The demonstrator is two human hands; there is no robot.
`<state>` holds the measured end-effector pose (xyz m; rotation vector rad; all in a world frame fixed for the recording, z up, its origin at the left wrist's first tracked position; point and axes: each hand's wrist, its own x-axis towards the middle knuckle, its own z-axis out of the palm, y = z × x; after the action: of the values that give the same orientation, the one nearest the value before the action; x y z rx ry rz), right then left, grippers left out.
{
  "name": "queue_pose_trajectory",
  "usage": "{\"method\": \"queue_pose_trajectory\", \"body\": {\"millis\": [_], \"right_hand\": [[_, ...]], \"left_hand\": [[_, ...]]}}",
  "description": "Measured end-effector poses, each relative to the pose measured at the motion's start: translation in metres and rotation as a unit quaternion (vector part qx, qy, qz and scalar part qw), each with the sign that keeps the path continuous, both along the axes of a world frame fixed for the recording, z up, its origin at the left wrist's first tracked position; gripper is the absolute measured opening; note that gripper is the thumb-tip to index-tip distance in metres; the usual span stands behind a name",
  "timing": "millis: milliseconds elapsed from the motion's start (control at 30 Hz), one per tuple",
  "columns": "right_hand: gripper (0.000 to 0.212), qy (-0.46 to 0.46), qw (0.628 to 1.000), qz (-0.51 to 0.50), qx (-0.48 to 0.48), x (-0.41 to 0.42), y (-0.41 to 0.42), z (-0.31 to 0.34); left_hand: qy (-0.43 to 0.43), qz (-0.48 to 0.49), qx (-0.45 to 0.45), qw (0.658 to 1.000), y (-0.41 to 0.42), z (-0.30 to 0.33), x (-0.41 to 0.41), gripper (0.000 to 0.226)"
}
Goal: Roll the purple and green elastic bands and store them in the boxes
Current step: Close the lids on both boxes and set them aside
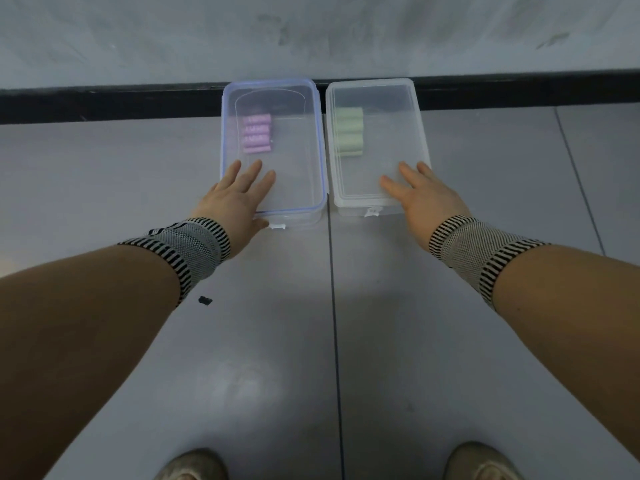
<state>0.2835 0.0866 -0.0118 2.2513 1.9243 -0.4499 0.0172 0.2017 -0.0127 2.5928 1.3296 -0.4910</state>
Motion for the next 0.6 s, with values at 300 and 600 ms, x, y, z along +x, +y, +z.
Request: {"method": "queue_pose_trajectory", "body": {"millis": [300, 600], "right_hand": [[0.077, -0.003, 1.0, -0.004, -0.004, 0.0, 0.001, -0.001], [0.055, 0.004, 0.999, -0.045, 0.003, -0.014, 0.005, 0.0]], "left_hand": [[0.007, -0.012, -0.004, 1.0, 0.003, 0.003, 0.003, 0.075], [0.017, 0.026, 0.007, 1.0, -0.004, 0.006, 0.021, 0.08]]}}
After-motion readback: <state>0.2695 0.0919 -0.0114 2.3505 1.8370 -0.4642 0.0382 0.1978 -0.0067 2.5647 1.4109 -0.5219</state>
